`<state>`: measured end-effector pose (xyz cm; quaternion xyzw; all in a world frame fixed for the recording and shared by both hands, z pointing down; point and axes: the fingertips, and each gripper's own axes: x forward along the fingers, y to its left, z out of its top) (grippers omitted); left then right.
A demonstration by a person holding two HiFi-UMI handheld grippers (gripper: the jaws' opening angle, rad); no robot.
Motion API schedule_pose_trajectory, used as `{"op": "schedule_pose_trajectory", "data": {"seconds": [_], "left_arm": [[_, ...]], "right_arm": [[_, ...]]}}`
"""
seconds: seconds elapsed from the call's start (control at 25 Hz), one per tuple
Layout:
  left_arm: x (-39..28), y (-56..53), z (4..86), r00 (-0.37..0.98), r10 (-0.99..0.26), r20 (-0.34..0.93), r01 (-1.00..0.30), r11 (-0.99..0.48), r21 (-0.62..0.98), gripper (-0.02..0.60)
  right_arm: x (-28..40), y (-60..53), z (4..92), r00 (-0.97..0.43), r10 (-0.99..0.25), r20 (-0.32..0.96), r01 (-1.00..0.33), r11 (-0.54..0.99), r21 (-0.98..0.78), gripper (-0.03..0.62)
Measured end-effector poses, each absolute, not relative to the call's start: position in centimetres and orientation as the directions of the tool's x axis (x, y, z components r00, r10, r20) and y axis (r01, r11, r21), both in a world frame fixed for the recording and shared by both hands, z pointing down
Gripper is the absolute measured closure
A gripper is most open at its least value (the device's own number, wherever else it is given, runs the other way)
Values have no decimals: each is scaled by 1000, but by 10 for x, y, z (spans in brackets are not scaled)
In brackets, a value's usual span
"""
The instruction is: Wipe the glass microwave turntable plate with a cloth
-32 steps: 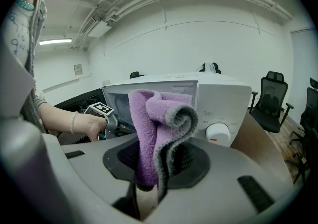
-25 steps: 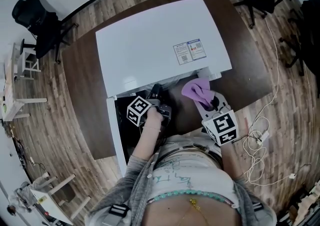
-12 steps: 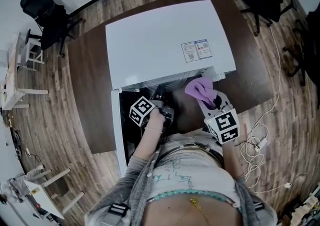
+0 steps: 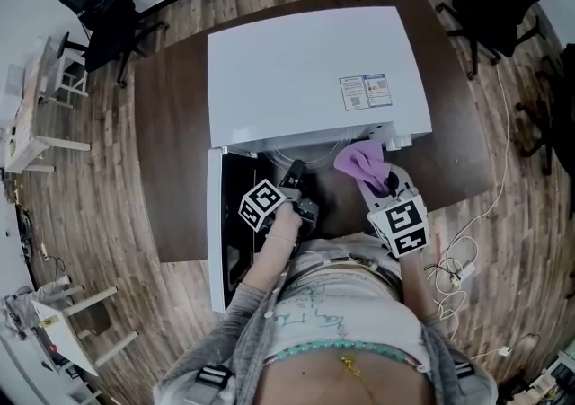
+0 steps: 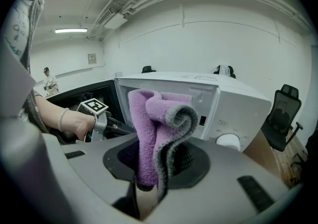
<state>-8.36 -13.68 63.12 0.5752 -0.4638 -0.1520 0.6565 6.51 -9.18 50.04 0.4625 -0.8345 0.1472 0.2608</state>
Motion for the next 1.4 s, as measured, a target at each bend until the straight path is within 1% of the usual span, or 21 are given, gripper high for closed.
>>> {"op": "schedule_pose_trajectory", "data": {"seconds": [0.52,0.76,1.08,1.24,1.4], "left_arm": [[-87,-110,635,501,-748,436,-327,304,895,509],[-80,-97,642,515,-733,443,-314,319,894,505],[-79,-92,645,532,-720,447,-340,301,891,503],[-81,-93,644,536,-716,447,-359,286,888,502],[-82,-94,646,548,-706,449,-379,269,886,499]], "right_arm": [[62,-93,507,-478,-652,589,-807,590,-2,479],[52,-97,514,-496,-621,607,-778,628,5,478],[36,-105,522,-491,-578,651,-750,661,22,477],[30,-115,533,-443,-564,697,-739,670,73,477],[26,-133,551,-332,-557,761,-693,692,204,477]]}}
